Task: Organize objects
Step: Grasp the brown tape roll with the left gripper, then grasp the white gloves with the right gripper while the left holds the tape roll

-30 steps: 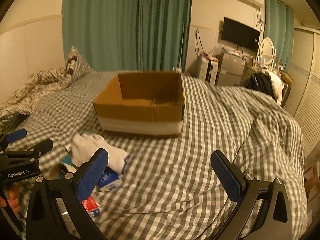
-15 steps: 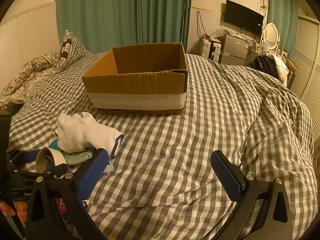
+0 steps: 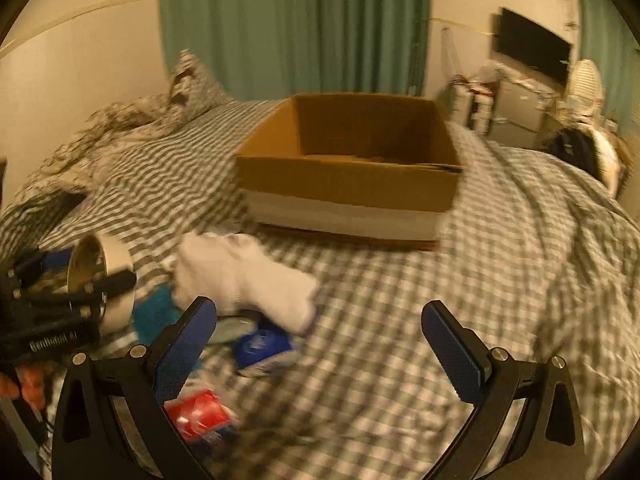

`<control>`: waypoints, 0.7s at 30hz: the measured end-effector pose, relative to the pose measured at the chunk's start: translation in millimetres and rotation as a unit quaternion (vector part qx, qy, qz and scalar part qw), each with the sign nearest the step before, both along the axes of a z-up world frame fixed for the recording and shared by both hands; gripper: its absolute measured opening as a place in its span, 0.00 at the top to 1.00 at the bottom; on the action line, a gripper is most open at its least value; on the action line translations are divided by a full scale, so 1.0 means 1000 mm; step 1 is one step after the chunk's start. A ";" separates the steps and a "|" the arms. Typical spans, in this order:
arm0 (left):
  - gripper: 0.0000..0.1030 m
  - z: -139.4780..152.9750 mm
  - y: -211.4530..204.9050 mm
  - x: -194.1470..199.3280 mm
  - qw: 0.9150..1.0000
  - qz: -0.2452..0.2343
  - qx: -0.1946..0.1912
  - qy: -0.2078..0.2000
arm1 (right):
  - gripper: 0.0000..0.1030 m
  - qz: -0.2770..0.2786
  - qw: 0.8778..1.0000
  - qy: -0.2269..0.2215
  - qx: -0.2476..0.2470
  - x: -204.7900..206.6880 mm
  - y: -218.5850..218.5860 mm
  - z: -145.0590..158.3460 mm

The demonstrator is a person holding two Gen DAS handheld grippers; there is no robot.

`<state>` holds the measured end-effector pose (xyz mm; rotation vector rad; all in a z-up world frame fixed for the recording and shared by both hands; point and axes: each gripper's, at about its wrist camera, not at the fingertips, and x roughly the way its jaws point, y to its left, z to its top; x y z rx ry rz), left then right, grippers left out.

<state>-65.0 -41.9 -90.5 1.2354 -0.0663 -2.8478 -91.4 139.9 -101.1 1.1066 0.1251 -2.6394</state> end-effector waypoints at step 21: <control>0.23 -0.009 -0.022 -0.007 1.000 0.011 0.015 -0.010 | 0.23 0.091 0.992 -0.068 0.051 -0.044 -0.079 -0.048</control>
